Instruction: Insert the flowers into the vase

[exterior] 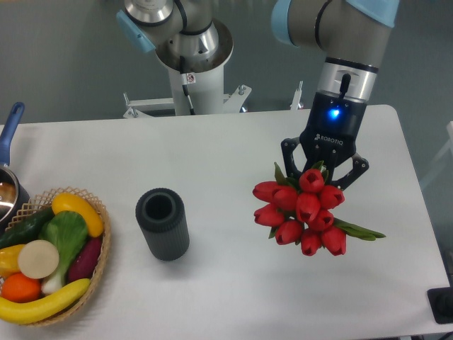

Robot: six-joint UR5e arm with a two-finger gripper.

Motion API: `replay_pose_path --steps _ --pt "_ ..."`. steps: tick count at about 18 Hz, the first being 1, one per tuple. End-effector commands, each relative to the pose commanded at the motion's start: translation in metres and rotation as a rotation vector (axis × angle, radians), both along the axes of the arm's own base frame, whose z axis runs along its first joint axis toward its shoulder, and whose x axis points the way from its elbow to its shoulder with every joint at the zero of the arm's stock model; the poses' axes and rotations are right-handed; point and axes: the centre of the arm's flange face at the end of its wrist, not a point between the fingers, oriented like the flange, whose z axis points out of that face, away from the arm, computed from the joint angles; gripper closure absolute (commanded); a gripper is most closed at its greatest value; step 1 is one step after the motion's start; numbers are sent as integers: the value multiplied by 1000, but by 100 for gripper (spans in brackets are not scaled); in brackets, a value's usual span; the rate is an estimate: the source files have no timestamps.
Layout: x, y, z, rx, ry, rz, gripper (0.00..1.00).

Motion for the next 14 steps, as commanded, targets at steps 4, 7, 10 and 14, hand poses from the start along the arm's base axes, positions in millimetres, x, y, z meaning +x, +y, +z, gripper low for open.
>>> replay_pose_path --steps 4,7,10,14 --pt "3 33 -19 7 18 -52 70" --pt "8 42 -20 9 17 -69 70" --pt "31 65 -10 94 22 -155 70" --pt "52 73 -3 267 -67 -291 70"
